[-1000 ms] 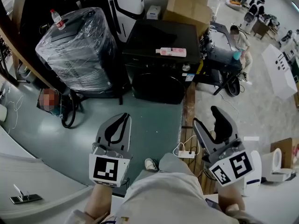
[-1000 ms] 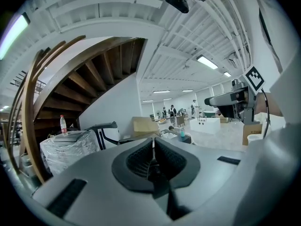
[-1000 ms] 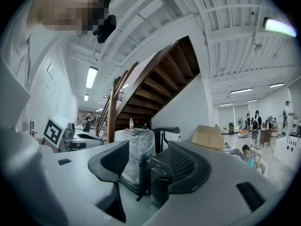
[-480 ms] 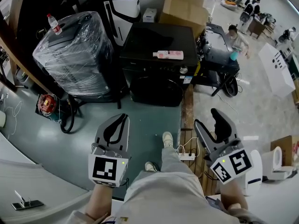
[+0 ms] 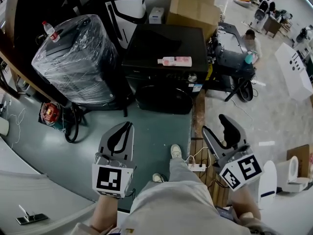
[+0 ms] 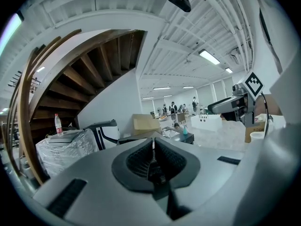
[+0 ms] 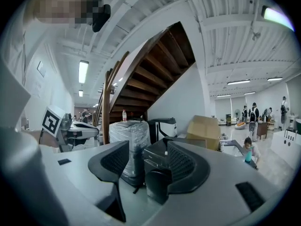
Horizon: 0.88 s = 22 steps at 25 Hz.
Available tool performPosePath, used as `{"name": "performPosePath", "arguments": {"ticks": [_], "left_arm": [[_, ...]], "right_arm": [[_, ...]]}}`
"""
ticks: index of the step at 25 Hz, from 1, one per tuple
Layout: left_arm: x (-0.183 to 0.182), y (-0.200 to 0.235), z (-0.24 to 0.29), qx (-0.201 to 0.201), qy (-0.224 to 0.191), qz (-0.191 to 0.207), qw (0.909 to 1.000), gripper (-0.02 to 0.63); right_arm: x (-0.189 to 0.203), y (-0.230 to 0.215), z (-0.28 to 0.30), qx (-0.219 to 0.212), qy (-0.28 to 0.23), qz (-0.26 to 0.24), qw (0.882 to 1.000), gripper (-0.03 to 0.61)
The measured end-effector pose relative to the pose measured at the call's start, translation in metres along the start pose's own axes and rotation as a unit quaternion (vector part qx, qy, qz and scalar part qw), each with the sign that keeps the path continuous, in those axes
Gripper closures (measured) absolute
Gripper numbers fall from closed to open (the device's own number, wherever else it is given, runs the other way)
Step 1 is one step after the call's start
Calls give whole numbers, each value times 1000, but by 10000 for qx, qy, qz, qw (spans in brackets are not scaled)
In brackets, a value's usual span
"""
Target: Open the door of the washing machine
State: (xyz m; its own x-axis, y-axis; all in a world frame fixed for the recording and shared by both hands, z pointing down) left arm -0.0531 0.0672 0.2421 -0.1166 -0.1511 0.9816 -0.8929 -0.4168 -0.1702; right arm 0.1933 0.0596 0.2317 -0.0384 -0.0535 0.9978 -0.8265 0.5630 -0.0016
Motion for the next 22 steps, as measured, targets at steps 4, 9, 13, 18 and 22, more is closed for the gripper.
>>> {"name": "performPosePath", "arguments": {"ticks": [4, 9, 13, 18, 22], "left_arm": [[10, 3, 45, -42, 154, -31, 9999, 584], [32, 6, 109, 34, 402, 70, 9992, 584], [56, 11, 154, 119, 648, 208, 9976, 584], [78, 16, 198, 11, 967, 47, 9953, 584], [92, 19, 223, -93, 1184, -82, 9929, 584]], "right_arm": [[14, -37, 33, -88, 130, 97, 9998, 307], [35, -90, 77, -209, 332, 278, 9988, 307], [53, -127, 116, -433, 542, 283, 9972, 307], [69, -155, 162, -915, 820, -200, 9922, 307], [85, -167, 192, -1319, 987, -104, 9863, 307]]}}
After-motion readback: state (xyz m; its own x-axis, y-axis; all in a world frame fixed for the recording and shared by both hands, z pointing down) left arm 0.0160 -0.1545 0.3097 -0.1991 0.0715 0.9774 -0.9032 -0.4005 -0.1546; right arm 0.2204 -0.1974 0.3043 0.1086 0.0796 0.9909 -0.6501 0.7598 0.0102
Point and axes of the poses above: the fingertips, and each gripper's own axes: z forward along the fingers, y to its left, x out of its underside, the point moved 3 cm from there along -z, backward along the fingers, and after that the axes turned 14 degrees about -y, right-handed, at the moved point
